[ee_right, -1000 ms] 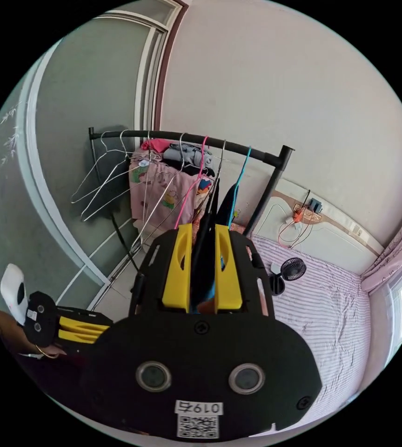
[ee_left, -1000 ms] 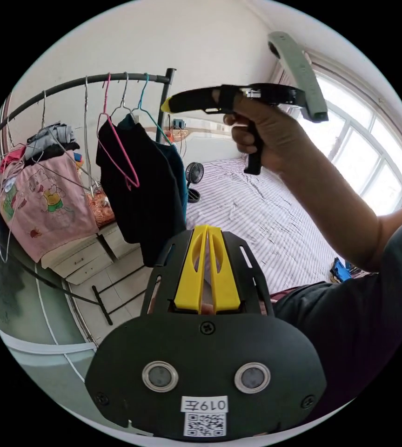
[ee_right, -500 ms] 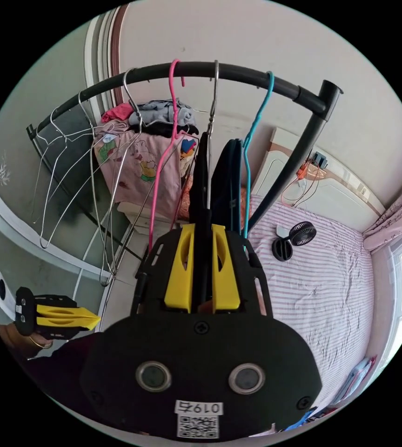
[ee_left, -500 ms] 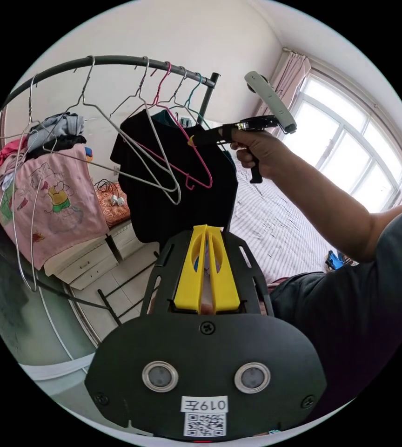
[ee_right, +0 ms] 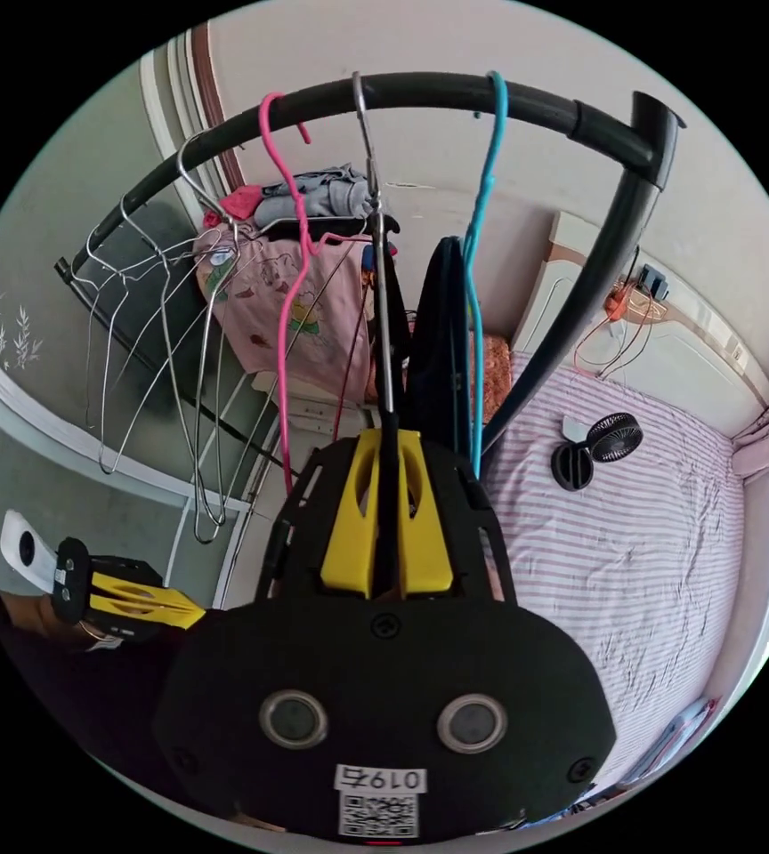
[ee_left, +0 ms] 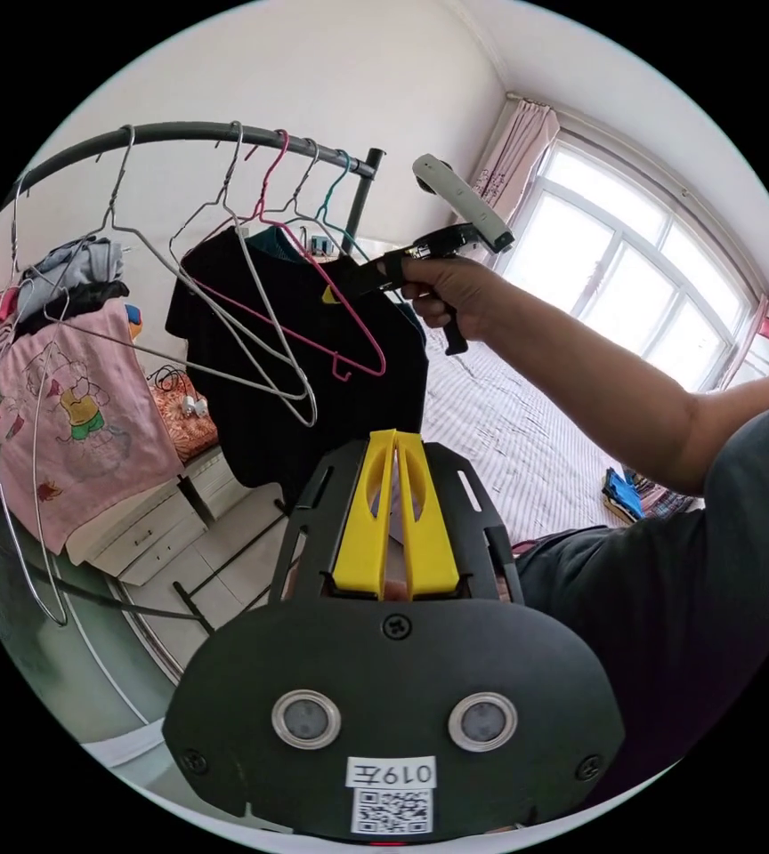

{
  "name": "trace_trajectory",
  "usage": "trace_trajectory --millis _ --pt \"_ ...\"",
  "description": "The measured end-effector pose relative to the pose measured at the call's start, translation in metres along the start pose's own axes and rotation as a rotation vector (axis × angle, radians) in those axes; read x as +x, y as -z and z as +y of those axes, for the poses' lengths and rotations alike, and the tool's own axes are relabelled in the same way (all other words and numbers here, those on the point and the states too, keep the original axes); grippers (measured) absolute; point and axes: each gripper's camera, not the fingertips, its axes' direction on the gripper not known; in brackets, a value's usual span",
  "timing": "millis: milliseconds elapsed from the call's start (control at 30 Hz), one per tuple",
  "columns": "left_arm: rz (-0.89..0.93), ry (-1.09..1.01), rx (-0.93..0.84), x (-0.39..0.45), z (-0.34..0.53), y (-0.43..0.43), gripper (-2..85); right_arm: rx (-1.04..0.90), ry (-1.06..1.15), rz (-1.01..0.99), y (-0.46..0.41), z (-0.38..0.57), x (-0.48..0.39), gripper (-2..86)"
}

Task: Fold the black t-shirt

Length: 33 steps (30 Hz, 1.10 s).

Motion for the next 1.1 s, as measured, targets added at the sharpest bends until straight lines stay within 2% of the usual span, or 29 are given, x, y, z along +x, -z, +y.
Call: trace_trajectory --millis 300,567,1100 --pt "0.023 0.041 0.007 -0.041 0.002 0.007 0.8 0.008 0.058 0.187 0.011 -0.026 -0.034 -0.4" --pt "0.050 0.018 0.007 -0.051 -0.006 0.013 0.8 0.161 0.095 0.362 0.027 0.001 -0.065 -0.9" --pt "0.085 -0.032 -0.008 -0.024 -0.037 0.029 0.8 0.288 0.127 0.408 0.055 0.062 -0.088 -0.9"
